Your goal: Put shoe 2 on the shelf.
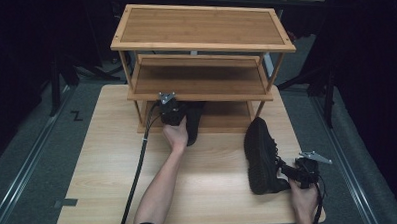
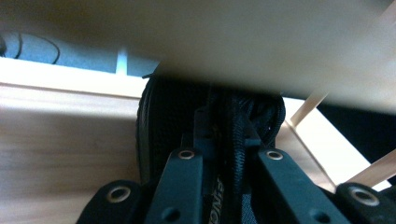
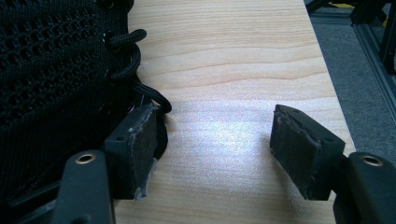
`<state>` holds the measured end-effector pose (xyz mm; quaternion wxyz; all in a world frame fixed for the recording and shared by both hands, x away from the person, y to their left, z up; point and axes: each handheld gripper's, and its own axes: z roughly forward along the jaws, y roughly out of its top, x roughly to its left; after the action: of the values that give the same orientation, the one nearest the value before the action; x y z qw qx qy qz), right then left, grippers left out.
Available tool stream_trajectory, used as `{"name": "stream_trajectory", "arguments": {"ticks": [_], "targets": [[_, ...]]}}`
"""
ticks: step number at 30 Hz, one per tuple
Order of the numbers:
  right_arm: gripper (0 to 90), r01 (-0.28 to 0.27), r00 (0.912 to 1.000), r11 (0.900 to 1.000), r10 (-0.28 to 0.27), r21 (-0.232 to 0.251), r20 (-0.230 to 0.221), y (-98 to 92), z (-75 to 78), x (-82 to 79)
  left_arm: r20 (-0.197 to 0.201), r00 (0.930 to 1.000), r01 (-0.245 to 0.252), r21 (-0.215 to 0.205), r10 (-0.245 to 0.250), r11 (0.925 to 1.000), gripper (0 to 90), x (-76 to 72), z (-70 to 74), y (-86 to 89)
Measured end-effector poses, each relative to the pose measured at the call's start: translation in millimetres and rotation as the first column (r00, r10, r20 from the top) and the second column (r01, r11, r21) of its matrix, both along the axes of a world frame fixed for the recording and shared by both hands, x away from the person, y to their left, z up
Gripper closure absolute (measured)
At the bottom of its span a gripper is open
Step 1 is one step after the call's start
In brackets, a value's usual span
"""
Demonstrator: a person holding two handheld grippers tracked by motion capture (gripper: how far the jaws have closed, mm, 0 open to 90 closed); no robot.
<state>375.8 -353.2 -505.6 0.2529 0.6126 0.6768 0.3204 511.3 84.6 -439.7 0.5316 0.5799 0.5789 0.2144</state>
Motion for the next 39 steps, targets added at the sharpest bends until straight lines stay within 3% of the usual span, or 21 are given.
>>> {"name": "stream_trajectory", "arguments": {"ticks": [4, 10, 12, 14, 18, 22, 25, 31, 35, 39], "targets": [[32.3, 0.000, 1.0000, 1.000, 0.000, -0.002, 0.001, 0.2, -0.1, 0.1, -0.004, 1.0000, -0.003, -0.002, 0.003, 1.0000, 83.1, 2.1, -1.2, 2.1], [32.3, 0.001, 1.0000, 1.000, -0.001, -0.002, 0.001, 0.4, 0.0, 0.1, 0.002, 1.0000, -0.009, -0.041, 0.009, 0.9991, 74.0, 4.1, -1.7, 3.9], [32.3, 0.001, 1.0000, 1.000, -0.001, -0.002, 0.001, 0.5, 0.0, 0.0, 0.019, 0.9998, -0.004, -0.082, 0.006, 0.9966, 70.9, 4.4, 2.7, 6.2], [32.3, 0.001, 1.0000, 1.000, -0.001, -0.002, 0.000, 0.5, 0.0, 0.0, 0.017, 0.9998, -0.002, -0.082, 0.004, 0.9966, 69.0, 4.4, 3.1, 6.4], [32.3, 0.001, 1.0000, 1.000, -0.001, -0.003, 0.001, 0.5, -0.1, 0.0, -0.007, 0.9999, 0.008, -0.032, -0.008, 0.9995, 59.9, 3.5, 0.8, 9.3], [32.3, 0.000, 1.0000, 1.000, 0.000, -0.003, 0.000, 0.5, -0.1, 0.0, -0.029, 0.9988, 0.040, -0.022, -0.041, 0.9990, 50.8, 1.1, 2.0, 13.8], [32.3, 0.000, 1.0000, 1.000, 0.000, -0.003, 0.000, 0.5, -0.1, 0.0, -0.016, 0.9984, 0.055, 0.018, -0.055, 0.9983, 46.4, -4.1, 4.5, 13.9], [32.3, -0.002, 1.0000, 1.000, 0.002, -0.004, 0.000, 0.6, -0.1, 0.0, 0.012, 0.9967, 0.079, 0.045, -0.080, 0.9958, 40.6, -11.9, 13.4, 15.3], [32.3, -0.002, 1.0000, 1.000, 0.002, -0.003, 0.000, 0.6, -0.1, 0.0, 0.023, 0.9938, 0.106, 0.107, -0.109, 0.9886, 39.6, -21.3, 19.4, 14.0], [32.4, 0.000, 1.0000, 1.000, 0.000, -0.001, 0.001, 0.6, 0.0, 0.1, 0.029, 0.9924, 0.115, 0.135, -0.120, 0.9842, 39.6, -29.4, 21.7, 17.3]]}}
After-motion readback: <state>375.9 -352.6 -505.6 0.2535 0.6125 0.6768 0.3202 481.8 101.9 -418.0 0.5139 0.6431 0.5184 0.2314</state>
